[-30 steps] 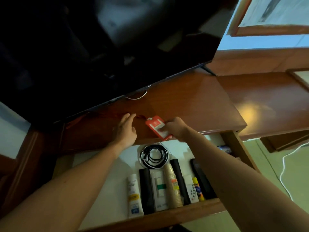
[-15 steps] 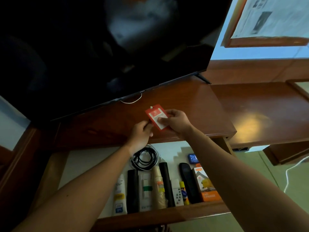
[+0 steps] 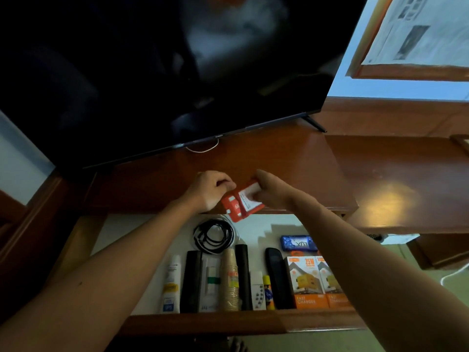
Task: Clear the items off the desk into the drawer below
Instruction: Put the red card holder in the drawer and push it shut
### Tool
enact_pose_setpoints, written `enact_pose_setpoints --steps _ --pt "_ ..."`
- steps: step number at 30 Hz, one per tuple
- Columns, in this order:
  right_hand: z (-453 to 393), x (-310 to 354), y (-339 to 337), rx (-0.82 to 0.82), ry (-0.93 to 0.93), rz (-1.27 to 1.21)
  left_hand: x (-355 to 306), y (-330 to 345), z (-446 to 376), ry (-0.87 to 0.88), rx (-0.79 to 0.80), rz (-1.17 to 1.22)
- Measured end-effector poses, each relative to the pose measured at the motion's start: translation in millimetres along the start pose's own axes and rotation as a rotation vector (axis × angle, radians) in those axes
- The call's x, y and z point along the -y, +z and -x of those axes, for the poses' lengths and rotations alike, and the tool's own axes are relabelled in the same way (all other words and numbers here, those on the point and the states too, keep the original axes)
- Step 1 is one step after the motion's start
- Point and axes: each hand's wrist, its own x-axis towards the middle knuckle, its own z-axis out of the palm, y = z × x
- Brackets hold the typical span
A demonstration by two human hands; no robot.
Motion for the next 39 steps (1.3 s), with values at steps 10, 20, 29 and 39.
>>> enact_pose_setpoints --steps 10,20,29,39 --pt "6 -7 -4 0.01 0.122 -1.07 -5 31 8 -0.449 0.117 1.142" --pt "13 -17 3 -0.502 -0.054 0.005 -23 40 7 -0.152 0.117 0.222" --pt "16 -24 3 -0.004 0.074 -0.421 -8 11 -13 -0.103 0.051 0.129" --pt "7 -9 12 -0.314 0.186 -1.141 -18 48 2 -0.486 -0.026 0.873"
